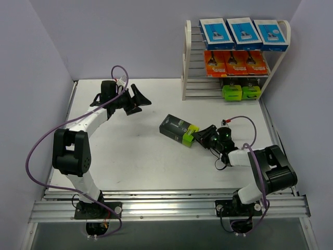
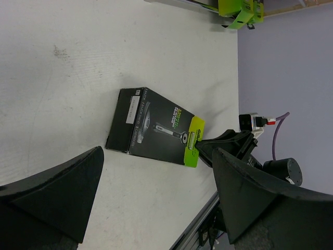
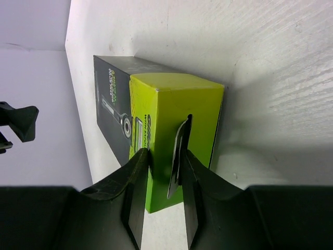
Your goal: Place and organize the shaving razors onto the shelf
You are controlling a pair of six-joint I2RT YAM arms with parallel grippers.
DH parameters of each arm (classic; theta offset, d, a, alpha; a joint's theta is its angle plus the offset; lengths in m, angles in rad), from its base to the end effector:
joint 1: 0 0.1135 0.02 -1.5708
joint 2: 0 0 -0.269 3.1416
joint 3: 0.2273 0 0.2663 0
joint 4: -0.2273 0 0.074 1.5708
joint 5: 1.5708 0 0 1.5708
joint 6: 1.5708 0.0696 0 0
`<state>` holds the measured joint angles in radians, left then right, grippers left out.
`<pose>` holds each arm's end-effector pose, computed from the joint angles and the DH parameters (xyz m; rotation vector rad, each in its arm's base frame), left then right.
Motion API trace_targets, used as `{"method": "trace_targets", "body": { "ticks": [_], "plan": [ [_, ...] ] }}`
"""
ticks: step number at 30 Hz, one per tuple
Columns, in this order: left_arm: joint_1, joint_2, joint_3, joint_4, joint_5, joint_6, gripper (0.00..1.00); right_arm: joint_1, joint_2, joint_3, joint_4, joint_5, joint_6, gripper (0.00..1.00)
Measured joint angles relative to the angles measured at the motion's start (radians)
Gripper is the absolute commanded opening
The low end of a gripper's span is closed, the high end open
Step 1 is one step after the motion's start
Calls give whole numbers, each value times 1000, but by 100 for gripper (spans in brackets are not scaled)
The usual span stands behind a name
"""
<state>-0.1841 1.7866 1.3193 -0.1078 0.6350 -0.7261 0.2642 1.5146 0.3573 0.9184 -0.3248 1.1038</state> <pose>0.4303 -0.1221 0.2422 -0.2132 2.2555 -1.1911 0.2839 0.0998 0.1355 0.5714 1.9025 1.2283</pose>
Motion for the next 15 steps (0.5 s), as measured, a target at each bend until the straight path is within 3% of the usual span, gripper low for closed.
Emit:
{"method": "trace_targets", "body": {
  "ticks": [15],
  "plan": [
    [0, 0, -6, 7, 3, -7, 94, -113, -42, -21, 0, -40, 56, 0]
  ]
}}
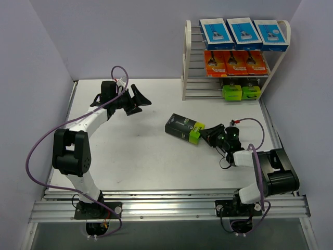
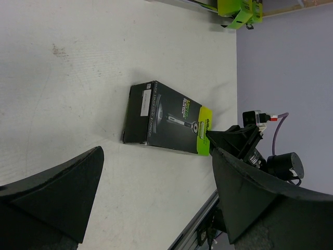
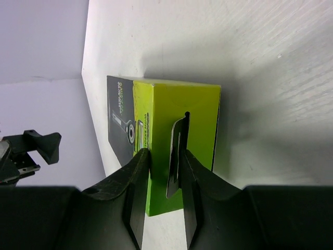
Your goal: Place and organize the shaving razors onto the shelf
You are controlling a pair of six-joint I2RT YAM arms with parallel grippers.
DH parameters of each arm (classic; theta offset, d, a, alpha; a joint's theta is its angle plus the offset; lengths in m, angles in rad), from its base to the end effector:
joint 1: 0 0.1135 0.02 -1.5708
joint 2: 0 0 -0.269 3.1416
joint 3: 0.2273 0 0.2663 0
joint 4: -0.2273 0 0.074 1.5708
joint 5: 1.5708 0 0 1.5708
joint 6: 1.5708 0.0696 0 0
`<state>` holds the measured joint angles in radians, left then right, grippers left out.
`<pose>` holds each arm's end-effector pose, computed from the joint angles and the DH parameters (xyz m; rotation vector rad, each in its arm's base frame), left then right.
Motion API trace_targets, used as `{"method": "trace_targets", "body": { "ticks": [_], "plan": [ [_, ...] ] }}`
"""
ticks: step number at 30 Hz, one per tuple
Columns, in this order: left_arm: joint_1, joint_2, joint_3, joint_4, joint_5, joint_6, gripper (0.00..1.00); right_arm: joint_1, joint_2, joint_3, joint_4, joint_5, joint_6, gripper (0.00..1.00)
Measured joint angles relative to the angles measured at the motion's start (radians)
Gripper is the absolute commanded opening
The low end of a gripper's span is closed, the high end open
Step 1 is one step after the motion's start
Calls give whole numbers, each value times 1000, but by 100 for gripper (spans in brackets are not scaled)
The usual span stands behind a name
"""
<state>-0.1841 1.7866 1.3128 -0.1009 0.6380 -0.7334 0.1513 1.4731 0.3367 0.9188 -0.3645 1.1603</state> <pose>0.4298 -0.1222 0.2407 -0.2194 2.2564 -1.1981 0.2861 0.0687 0.1411 0.6857 1.8353 1.2322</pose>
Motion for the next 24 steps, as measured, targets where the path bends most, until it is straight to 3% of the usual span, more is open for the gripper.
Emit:
{"method": "trace_targets", "body": {
  "ticks": [24],
  "plan": [
    [0, 5, -11, 33, 25, -39, 94, -171, -54, 17, -13, -45, 37, 0]
  ]
}}
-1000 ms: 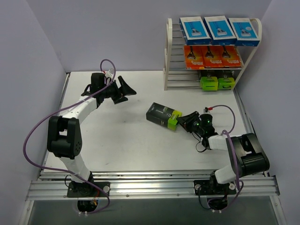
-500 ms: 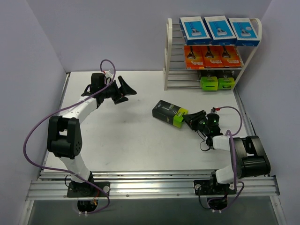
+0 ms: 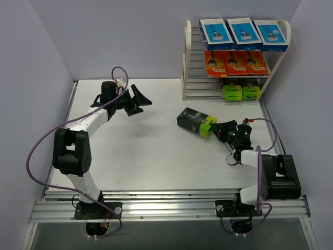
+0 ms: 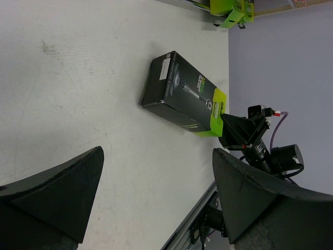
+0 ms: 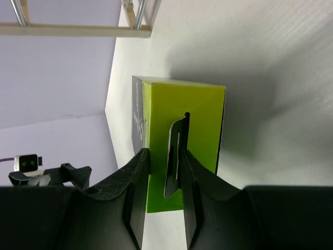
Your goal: Place and organize the shaving razors onto the shelf
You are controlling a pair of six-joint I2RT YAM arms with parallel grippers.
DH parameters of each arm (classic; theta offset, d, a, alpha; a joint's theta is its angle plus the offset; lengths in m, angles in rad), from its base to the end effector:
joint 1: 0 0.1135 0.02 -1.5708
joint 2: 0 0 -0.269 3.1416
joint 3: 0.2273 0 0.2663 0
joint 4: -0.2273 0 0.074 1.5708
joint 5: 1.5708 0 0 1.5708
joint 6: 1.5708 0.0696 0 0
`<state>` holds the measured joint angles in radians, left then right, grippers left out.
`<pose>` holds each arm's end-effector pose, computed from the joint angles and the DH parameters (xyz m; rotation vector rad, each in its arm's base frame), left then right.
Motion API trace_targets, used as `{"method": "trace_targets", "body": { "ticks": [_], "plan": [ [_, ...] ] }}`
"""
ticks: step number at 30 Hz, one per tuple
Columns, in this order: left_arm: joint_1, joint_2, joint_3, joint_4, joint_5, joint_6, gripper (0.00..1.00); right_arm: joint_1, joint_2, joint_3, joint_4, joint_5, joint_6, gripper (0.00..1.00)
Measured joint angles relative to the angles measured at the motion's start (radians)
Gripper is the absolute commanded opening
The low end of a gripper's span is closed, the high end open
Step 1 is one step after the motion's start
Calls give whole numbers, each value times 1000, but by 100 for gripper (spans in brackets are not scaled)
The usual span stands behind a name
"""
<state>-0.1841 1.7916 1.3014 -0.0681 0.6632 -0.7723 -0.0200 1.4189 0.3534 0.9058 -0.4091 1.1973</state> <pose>0.4300 -0.1237 0.2385 -0.2381 2.2492 -1.2460 0.2940 0.0218 0.1595 0.7893 1.7042 1.1938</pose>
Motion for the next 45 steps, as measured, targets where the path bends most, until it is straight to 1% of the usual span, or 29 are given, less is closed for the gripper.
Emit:
{"method": "trace_targets", "body": {
  "ticks": [18, 26, 30, 38, 45],
  "plan": [
    [1, 9, -19, 48, 23, -37, 94, -142, -13, 99, -44, 1, 8, 0],
    [3, 13, -28, 72, 31, -55, 94, -164, -8, 150, -62, 23, 8, 0],
    [3, 21, -28, 79, 36, -59, 94, -164, 38, 190, -34, 39, 27, 0],
    [8, 29, -39, 88, 52, -79, 94, -157, 152, 277, -32, 87, 34, 0],
    [14, 43, -42, 104, 59, -90, 94, -133, 263, 336, 40, 141, 60, 0]
  ]
}}
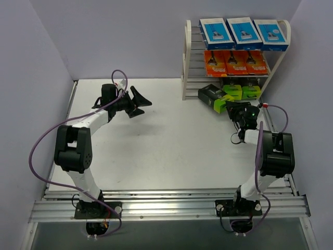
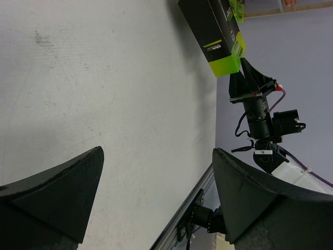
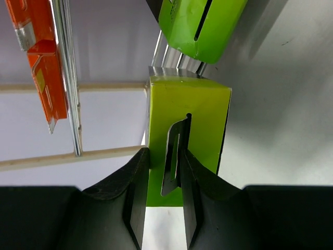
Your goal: Place and organize the shaving razors onto the shelf
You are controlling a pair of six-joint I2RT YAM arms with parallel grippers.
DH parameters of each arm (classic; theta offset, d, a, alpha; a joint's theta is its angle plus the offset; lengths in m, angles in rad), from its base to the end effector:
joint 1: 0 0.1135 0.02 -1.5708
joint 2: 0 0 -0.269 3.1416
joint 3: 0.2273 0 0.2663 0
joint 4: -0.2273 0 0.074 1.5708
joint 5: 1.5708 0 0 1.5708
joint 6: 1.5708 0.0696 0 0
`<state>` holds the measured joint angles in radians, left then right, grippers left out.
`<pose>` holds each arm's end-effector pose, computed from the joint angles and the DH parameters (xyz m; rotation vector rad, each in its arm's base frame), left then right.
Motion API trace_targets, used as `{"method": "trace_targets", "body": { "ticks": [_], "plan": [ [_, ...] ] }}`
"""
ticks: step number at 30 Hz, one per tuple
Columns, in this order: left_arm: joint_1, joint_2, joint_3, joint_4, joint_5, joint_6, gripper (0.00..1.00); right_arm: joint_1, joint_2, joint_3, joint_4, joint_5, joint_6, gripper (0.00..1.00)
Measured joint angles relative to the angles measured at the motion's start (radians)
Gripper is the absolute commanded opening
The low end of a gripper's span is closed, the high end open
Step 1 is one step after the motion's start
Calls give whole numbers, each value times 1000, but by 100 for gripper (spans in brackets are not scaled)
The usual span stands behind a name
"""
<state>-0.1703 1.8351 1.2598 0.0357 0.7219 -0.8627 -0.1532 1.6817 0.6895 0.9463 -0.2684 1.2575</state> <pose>0.4346 -0.1214 0.2175 -0.3061 2.2462 -1.3481 0.3812 -0.0402 0.1900 0.9403 1.4444 1.0528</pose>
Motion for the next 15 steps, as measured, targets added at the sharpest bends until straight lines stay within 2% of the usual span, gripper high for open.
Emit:
{"method": "trace_targets", "body": {
  "ticks": [15],
  "plan": [
    [9, 13, -7, 37, 17, -34, 94, 105, 165, 133, 190, 135, 58, 0]
  ]
}}
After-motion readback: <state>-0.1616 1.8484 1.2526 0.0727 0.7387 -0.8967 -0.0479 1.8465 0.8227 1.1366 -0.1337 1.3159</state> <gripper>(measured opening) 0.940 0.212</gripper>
